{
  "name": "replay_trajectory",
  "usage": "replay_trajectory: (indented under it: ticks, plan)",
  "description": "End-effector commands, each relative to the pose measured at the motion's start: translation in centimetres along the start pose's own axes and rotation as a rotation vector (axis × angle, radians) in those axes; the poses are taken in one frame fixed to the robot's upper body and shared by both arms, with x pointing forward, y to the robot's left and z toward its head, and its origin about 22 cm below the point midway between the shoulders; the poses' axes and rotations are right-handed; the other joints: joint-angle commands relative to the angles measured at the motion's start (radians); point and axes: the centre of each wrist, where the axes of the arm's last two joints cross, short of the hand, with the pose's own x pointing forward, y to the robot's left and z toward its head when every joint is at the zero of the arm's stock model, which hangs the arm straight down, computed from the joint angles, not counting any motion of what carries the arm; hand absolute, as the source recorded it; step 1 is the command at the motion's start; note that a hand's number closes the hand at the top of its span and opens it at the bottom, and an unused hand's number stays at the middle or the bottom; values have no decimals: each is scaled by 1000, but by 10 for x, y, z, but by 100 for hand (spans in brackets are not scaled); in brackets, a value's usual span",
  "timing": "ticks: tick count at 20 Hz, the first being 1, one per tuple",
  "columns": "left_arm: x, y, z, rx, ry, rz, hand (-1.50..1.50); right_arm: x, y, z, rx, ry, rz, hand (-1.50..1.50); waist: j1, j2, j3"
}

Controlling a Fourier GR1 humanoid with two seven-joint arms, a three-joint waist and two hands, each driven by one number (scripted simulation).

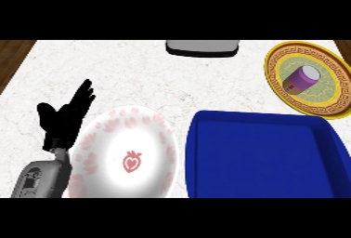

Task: Pick the can from the tray and place it in the plate

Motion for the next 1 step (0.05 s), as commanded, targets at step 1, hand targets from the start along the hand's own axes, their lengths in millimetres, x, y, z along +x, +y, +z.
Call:
replay_trajectory:
  ticks: [1]
  plan:
    - [2, 0, 3, -1, -2, 20, 0, -3, -15, 17, 55, -36, -39, -150, 11, 3, 2]
